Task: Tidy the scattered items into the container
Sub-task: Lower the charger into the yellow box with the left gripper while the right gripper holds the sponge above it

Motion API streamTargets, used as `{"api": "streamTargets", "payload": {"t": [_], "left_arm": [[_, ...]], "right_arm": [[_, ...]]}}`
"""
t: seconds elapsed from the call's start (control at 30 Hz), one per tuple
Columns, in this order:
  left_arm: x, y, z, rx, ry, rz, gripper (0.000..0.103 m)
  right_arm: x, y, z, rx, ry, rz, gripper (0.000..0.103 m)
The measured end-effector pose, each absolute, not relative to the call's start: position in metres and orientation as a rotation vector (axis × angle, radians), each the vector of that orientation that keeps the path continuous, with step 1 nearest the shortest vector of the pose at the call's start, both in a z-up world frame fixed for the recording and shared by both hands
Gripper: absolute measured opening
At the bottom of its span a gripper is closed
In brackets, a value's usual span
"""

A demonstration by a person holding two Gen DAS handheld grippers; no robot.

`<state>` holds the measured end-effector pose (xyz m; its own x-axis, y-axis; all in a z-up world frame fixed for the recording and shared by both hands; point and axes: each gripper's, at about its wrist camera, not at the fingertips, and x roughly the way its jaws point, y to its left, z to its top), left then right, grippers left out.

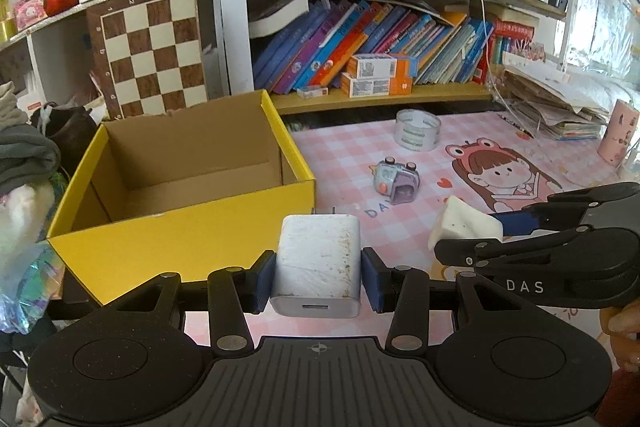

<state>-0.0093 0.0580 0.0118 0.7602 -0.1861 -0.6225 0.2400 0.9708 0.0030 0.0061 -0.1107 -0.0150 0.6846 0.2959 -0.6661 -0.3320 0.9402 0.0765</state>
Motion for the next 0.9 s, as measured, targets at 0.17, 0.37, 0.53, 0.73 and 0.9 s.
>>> {"api": "streamTargets", "payload": {"t": [0.17,0.37,0.53,0.73,0.9], "left_arm": [[-0.012,0.071,0.014,0.081,0.653,-0.244,0.044],[-0.016,0.085,0.017,0.074,0.636,-0.253,0.044],[-0.020,0.097,0.020,0.062,0.624,-0.252,0.044],[-0.022,0.110,0.026,0.045,0.607,-0.239,0.044],[-0.021,0.119,0.033,0.035,0.585,-0.231,0.044]], "right_arm": [[0.001,-0.100,-0.011,-0.053,0.721,0.336,0.043],[-0.003,-0.087,-0.006,-0.053,0.704,0.324,0.043],[-0.005,-0.077,-0.003,-0.056,0.695,0.319,0.043],[-0.006,-0.067,0.003,-0.063,0.682,0.324,0.043],[-0.006,-0.059,0.009,-0.072,0.667,0.338,0.043]]}}
